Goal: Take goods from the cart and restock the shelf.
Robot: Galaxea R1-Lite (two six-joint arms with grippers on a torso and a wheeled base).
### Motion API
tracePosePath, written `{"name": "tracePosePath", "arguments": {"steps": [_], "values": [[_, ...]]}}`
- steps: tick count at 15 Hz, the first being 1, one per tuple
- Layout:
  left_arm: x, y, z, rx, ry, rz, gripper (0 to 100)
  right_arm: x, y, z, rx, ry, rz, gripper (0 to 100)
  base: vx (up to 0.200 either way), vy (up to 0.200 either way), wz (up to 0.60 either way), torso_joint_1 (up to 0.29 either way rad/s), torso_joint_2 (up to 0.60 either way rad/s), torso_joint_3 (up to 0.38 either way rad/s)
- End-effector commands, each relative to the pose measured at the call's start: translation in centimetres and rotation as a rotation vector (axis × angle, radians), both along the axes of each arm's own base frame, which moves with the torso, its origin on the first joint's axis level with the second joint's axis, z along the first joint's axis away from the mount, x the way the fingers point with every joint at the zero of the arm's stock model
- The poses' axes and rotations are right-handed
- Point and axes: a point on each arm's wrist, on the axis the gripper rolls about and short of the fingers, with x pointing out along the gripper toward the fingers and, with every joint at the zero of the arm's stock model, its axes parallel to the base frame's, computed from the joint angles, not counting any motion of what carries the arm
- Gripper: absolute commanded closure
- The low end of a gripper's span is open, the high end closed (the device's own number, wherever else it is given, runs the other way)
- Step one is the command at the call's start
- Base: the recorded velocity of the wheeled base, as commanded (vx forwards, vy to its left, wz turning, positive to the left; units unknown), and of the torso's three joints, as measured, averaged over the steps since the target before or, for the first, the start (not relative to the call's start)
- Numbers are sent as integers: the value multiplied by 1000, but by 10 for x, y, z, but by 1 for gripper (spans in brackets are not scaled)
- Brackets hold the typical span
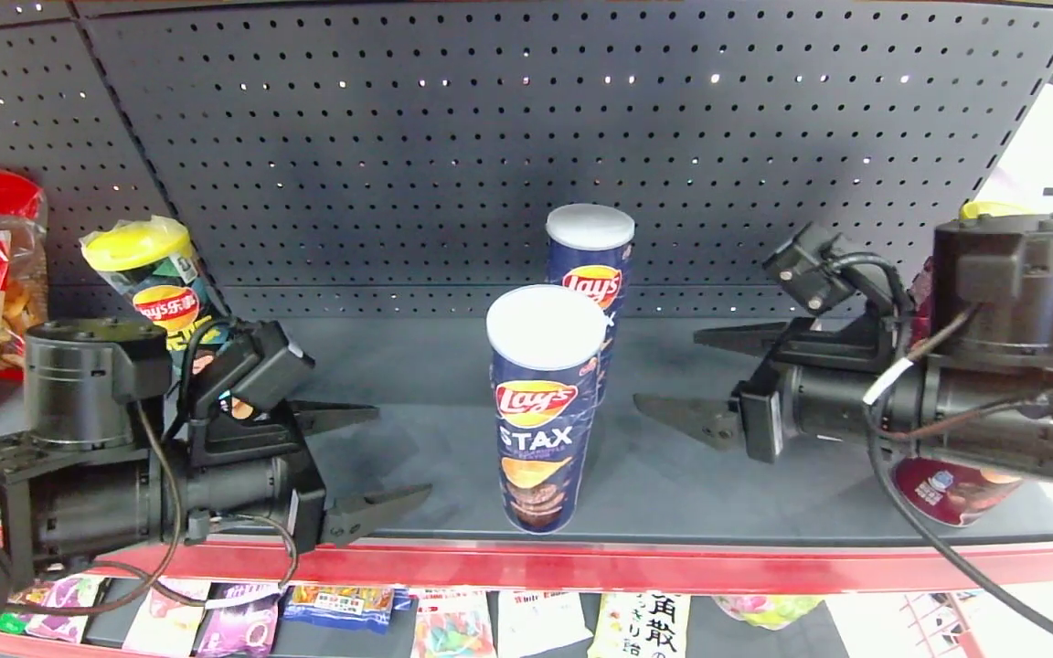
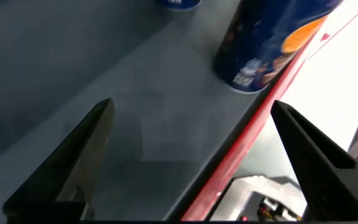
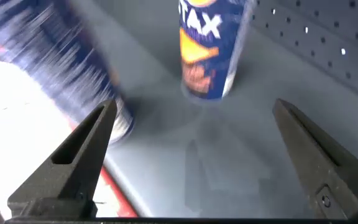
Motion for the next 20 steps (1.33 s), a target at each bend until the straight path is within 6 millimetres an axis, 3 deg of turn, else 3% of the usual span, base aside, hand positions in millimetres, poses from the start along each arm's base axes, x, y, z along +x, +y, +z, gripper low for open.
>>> {"name": "tracePosePath", "arguments": {"steps": [1, 3, 5, 20], "values": [[12, -9, -16, 27, 52, -25, 0, -33, -18, 7, 23, -33, 7, 0, 0, 0, 0, 0, 0, 0], [24, -15, -16, 27, 49, -28, 0, -53, -23, 6, 29, -46, 35, 0, 0, 0, 0, 0, 0, 0], [33, -18, -17, 29, 50, -24, 0, -58, -26, 9, 36, -58, 37, 0, 0, 0, 0, 0, 0, 0], [53, -52, -30, 42, 69, -100, 0, -51, -25, 24, 61, -104, 8, 0, 0, 0, 0, 0, 0, 0]]}}
